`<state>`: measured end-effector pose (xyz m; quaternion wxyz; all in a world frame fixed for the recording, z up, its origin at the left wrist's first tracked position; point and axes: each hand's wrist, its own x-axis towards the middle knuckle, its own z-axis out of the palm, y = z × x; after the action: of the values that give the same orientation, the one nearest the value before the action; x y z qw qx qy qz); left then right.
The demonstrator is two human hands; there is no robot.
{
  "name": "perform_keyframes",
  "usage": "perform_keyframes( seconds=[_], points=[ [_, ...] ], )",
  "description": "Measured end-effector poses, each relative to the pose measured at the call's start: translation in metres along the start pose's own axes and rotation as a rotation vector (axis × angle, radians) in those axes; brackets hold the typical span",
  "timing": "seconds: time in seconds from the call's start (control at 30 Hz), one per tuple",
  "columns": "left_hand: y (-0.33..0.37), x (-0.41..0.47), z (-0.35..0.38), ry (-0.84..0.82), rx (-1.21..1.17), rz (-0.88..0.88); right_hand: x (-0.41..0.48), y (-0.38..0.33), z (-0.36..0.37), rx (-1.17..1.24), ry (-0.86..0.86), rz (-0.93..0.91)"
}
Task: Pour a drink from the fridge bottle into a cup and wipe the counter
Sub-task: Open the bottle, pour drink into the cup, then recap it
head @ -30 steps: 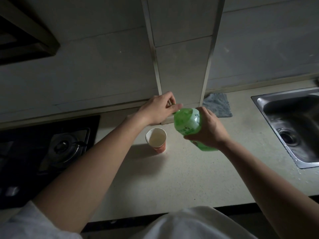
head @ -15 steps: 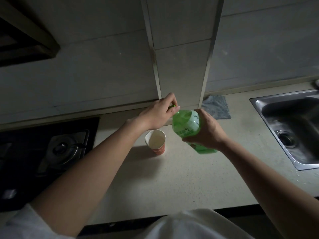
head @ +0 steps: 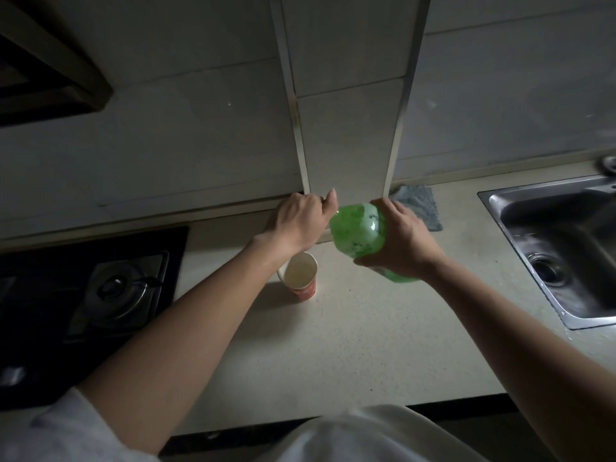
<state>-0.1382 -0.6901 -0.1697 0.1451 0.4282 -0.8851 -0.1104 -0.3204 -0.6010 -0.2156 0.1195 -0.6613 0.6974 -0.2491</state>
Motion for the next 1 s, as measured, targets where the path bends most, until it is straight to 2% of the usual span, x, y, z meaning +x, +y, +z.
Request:
perform_keyframes(
  seconds=[0.1,0.17,0.23,0.33,0.43,0.5,0.6,0.7,0.77,0.87,1.0],
  points=[
    [-0.006,-0.004,-0.003,-0.038,-0.025,0.133,-0.001,0.002,-0.001,0.188,-0.165,0.024],
    [-0.008,-0.006,-0.004,-0.053,-0.009,0.113,-0.004,0.001,0.004,0.215,-0.182,0.026],
    [-0.006,-0.005,-0.002,-0.05,0.041,-0.026,-0.007,-0.003,0.009,0.13,-0.102,0.016],
    [0.0,0.001,0.001,-0.204,0.044,-0.295,-0.006,-0.008,0.01,-0.18,0.015,-0.053],
    [0.005,0.002,0.003,-0.18,-0.016,-0.384,-0.002,-0.011,0.003,-0.359,0.1,-0.103],
    [0.007,0.003,0.004,-0.075,-0.01,-0.369,0.001,-0.011,-0.001,-0.339,0.097,-0.096],
    [0.008,0.004,0.003,0.059,0.008,-0.291,0.004,-0.009,-0.004,-0.139,0.005,-0.029],
    [0.006,0.002,0.003,0.127,0.05,-0.175,0.004,-0.008,-0.006,0.048,-0.098,0.017],
    [0.007,-0.001,0.001,0.138,0.075,-0.13,0.003,-0.007,-0.007,0.087,-0.139,0.03],
    [0.005,0.003,-0.003,0.073,0.085,-0.155,0.001,-0.009,-0.006,0.021,-0.097,0.012],
    [0.003,0.008,0.007,-0.019,-0.001,-0.266,0.001,-0.014,-0.008,-0.28,0.051,-0.076]
  ],
)
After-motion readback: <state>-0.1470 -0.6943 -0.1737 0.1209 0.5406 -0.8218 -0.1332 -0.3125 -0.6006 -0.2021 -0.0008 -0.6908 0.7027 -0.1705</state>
